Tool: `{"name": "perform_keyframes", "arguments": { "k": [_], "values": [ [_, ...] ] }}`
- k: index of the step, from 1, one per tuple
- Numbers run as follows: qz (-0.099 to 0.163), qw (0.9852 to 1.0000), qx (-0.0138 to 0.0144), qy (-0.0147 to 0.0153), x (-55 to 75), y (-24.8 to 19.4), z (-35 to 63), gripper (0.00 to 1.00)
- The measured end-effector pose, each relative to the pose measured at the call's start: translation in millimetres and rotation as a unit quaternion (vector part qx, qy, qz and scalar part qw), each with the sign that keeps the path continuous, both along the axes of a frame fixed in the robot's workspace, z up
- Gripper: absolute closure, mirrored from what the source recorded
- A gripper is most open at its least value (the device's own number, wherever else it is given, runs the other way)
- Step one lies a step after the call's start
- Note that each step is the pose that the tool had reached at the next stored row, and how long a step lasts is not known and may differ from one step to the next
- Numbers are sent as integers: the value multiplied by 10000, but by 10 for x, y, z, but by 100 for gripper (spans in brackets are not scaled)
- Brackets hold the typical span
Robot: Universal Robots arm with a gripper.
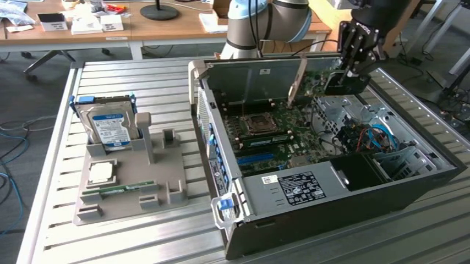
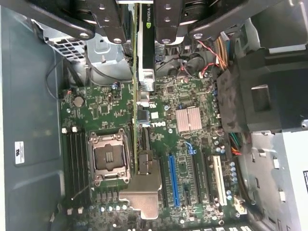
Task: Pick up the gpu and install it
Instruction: 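Insert the gpu into the slot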
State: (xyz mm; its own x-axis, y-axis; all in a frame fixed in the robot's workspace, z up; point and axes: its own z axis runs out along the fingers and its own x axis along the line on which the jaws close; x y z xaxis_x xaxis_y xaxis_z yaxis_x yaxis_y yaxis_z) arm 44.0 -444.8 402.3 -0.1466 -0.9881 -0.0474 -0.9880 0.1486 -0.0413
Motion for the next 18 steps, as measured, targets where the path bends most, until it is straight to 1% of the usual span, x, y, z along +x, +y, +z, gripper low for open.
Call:
{"name": "perform_keyframes", "arguments": {
  "k": [7, 18],
  "values": [
    [166, 9999, 1, 0, -6, 0, -11, 73],
    [172, 9999, 0, 0, -6, 0, -11, 73]
  ]
}}
